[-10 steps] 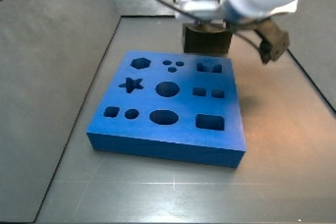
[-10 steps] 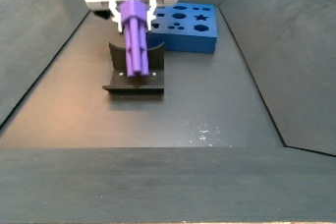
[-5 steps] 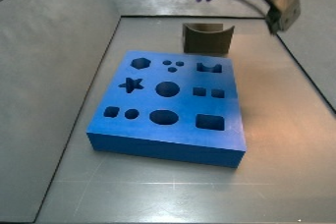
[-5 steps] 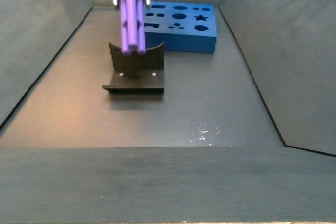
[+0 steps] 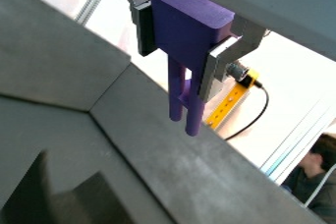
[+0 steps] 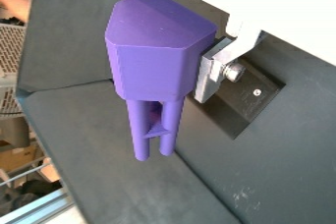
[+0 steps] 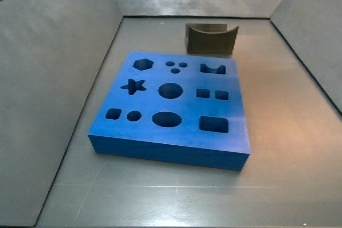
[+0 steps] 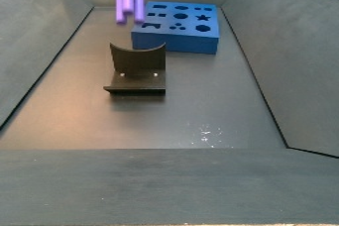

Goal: Pick up the 3 prong object. Move up. Place the 3 prong object on the fixture. Regrasp the 3 prong object. Move to above the board. Insert the 3 prong object.
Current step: Move to above the board.

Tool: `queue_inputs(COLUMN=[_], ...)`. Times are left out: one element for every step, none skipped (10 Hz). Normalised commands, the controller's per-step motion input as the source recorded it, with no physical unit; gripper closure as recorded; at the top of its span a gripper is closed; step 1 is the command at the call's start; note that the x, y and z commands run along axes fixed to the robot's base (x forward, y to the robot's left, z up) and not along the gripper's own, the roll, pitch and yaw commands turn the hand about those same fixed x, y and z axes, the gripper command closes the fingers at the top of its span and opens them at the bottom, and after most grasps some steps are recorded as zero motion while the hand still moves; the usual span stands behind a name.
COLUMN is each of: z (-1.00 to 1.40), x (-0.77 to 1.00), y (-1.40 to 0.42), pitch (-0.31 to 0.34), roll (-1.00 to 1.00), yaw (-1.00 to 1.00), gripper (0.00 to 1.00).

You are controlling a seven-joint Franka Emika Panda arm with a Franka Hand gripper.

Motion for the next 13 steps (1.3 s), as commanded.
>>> queue_inputs(z=[1.0, 1.0, 1.0, 1.0, 1.0, 1.0, 1.0, 1.0, 1.0, 1.0, 0.91, 0.74, 0.58], x=[-0.06, -0.06, -0.06, -0.05, -0.05, -0.05, -0.04, -0.03, -0.02, -0.01, 0.0, 0.01, 0.01], y=[0.07, 0.07, 0.06, 0.06, 0.06, 0.05, 0.04, 0.03, 0.03, 0.02, 0.0, -0.01, -0.01], pitch=[0.089, 0.088, 0.085, 0.08, 0.082, 0.081, 0.083, 0.088, 0.092, 0.096, 0.1, 0.097, 0.096], roll=[-0.05, -0.06, -0.06, -0.07, -0.06, -0.06, -0.06, -0.06, -0.06, -0.06, -0.06, -0.06, -0.06], yaw=[0.01, 0.03, 0.04, 0.06, 0.06, 0.07, 0.07, 0.07, 0.08, 0.08, 0.09, 0.09, 0.09], gripper=[1.0, 1.0, 1.0, 1.0, 1.0, 1.0, 1.0, 1.0, 1.0, 1.0, 1.0, 1.0, 1.0])
